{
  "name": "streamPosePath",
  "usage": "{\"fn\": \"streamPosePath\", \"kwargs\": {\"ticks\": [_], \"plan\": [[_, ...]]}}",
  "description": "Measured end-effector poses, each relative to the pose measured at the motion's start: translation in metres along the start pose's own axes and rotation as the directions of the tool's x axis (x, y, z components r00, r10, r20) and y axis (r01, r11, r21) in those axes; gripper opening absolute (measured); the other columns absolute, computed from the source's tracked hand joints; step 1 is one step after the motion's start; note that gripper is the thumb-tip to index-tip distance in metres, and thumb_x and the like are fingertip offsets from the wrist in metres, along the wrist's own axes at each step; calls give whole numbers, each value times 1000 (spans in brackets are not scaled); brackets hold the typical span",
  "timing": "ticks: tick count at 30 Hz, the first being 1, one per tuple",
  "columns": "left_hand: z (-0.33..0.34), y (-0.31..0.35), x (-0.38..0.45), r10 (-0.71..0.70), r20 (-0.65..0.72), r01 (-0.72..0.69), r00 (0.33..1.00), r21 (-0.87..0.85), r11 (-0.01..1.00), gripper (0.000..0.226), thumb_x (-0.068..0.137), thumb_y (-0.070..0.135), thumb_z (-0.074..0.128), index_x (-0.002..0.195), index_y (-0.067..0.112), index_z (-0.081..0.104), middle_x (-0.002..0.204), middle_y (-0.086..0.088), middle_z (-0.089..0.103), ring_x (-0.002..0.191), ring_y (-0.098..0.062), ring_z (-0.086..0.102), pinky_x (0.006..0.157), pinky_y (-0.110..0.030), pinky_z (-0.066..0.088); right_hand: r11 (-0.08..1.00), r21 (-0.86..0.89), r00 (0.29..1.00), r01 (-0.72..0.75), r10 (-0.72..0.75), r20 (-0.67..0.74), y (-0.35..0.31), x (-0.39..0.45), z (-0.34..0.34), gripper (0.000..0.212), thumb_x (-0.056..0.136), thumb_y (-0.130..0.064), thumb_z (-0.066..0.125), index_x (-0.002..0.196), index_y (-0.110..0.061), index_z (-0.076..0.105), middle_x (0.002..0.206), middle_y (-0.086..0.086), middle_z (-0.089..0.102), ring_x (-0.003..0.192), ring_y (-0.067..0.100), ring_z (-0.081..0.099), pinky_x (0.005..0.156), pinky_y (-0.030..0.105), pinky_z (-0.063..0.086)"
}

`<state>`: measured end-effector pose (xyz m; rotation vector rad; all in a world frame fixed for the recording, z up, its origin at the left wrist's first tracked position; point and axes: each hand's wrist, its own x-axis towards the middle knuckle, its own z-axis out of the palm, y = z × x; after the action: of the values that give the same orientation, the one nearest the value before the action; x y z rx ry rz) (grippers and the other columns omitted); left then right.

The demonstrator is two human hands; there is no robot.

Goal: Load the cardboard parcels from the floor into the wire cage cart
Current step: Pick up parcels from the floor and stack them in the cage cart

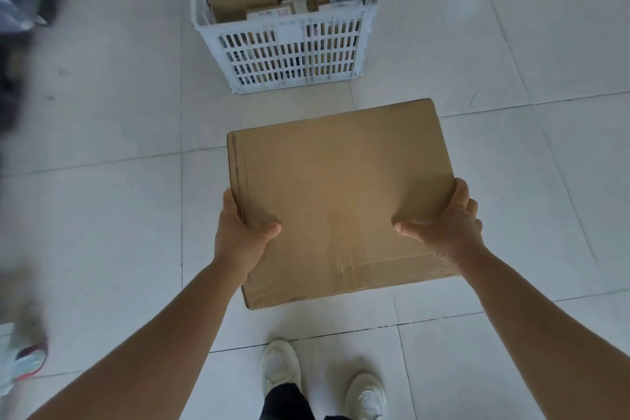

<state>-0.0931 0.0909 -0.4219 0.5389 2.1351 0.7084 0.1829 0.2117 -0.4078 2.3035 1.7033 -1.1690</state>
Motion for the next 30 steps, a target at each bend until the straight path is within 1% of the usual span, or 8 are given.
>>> {"fn": "streamPosePath", "kwargs": {"ticks": [4, 6, 12, 15, 20, 24, 27, 30], "plan": [[-46, 34, -38, 1, -54, -4, 999, -55, 998, 94, 63, 34, 81, 141, 35, 29, 133, 6, 51, 115, -24, 55, 94, -50, 50, 998, -18, 998, 59, -59, -7, -41, -39, -40, 117, 59, -49, 85, 144, -34, 6, 140, 3, 31, 125, 36, 36, 102, 55, 40], [-70, 49, -57, 5, -92, -13, 996, -86, 996, 88, 58, 36, 78, 135, 35, 34, 127, 7, 54, 109, -24, 58, 90, -50, 53, 996, -32, 997, 80, -80, 4, -62, -56, -56, 119, 59, -49, 85, 146, -33, 4, 142, 3, 30, 126, 36, 35, 103, 55, 39], [-137, 82, -121, -21, -212, -18, 977, -184, 983, 69, 64, 25, 79, 121, 30, 40, 117, 8, 56, 104, -25, 59, 87, -49, 53, 974, -56, 975, 219, -217, 55, -123, -112, -100, 122, 60, -51, 84, 149, -33, 2, 146, 2, 27, 130, 36, 33, 104, 55, 38], [-170, 94, -155, -34, -281, -29, 959, -216, 976, 59, 74, 17, 77, 116, 32, 38, 113, 10, 56, 103, -25, 57, 87, -48, 53, 947, -78, 949, 311, -306, 70, -151, -142, -119, 123, 59, -53, 84, 148, -33, 2, 147, 2, 26, 130, 36, 33, 104, 55, 37], [-224, 101, -214, -95, -397, -48, 913, -334, 941, 76, 58, 29, 76, 125, 36, 40, 112, 13, 59, 102, -23, 60, 88, -50, 53, 886, -108, 891, 450, -437, 125, -197, -195, -139, 126, 61, -56, 82, 151, -31, -3, 150, 4, 23, 134, 36, 31, 106, 55, 35], [-270, 101, -258, -138, -493, -66, 859, -375, 925, 68, 75, 12, 78, 122, 37, 36, 101, 17, 54, 102, -23, 59, 86, -45, 52, 831, -111, 834, 546, -526, 164, -235, -243, -145, 129, 63, -57, 82, 153, -31, -7, 155, 4, 18, 138, 36, 26, 110, 56, 30], [-308, 97, -291, -175, -549, -71, 817, -396, 915, 78, 75, 14, 79, 137, 30, 35, 114, 8, 57, 104, -24, 58, 87, -43, 51, 781, -89, 780, 618, -595, 191, -263, -282, -143, 129, 61, -56, 84, 153, -31, -4, 154, 5, 21, 139, 37, 27, 110, 57, 30], [-346, 86, -324, -196, -606, -101, 771, -420, 902, 86, 73, 16, 80, 142, 29, 32, 122, 4, 56, 107, -26, 58, 92, -45, 50, 726, -60, 718, 685, -659, 223, -291, -323, -135, 132, 57, -58, 84, 152, -35, -4, 156, 6, 20, 140, 38, 26, 110, 60, 30]]}}
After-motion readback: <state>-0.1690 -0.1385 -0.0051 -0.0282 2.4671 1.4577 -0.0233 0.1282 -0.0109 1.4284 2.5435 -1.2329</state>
